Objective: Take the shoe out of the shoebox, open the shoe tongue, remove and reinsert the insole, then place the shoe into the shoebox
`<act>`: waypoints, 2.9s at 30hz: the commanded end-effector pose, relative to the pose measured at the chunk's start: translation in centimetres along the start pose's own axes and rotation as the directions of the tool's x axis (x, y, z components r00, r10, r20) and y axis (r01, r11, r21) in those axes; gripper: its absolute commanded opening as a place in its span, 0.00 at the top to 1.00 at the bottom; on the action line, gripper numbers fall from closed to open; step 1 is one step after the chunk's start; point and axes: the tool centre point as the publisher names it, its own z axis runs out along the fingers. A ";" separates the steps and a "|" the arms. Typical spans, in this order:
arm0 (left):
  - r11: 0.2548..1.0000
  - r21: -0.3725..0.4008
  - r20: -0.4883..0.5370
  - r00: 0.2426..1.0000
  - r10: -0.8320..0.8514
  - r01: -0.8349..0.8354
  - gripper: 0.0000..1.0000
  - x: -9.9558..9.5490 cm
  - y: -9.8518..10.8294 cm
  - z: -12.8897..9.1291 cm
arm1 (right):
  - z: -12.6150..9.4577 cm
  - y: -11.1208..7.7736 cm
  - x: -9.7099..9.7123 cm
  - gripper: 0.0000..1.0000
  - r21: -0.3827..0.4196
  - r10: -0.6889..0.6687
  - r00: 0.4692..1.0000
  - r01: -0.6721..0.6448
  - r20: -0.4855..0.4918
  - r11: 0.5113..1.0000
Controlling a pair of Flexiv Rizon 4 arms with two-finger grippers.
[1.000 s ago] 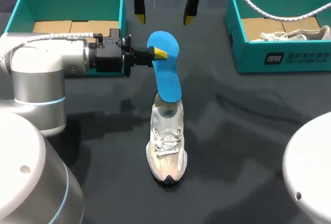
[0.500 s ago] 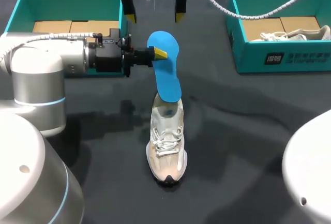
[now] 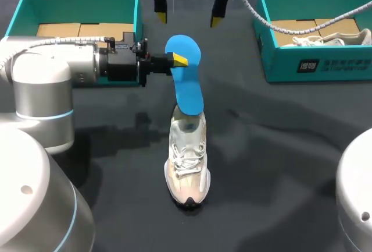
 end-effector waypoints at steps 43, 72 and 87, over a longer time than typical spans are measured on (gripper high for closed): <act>1.000 -0.002 0.000 1.000 0.000 0.000 1.00 -0.1 0.0 -0.1 | 4.3 -0.5 -10.2 0.00 0.129 0.165 0.593 -0.103 -0.788 0.986; 0.993 0.036 -0.021 0.993 0.113 -0.112 1.00 0.2 0.1 -0.3 | 8.7 -1.1 -11.3 0.00 0.206 0.244 0.355 -0.141 -0.902 0.968; 0.587 0.278 0.016 0.614 0.789 -0.761 1.00 3.1 -1.4 -1.7 | 9.0 -0.9 -11.5 0.00 0.240 0.264 0.332 -0.113 -0.906 0.964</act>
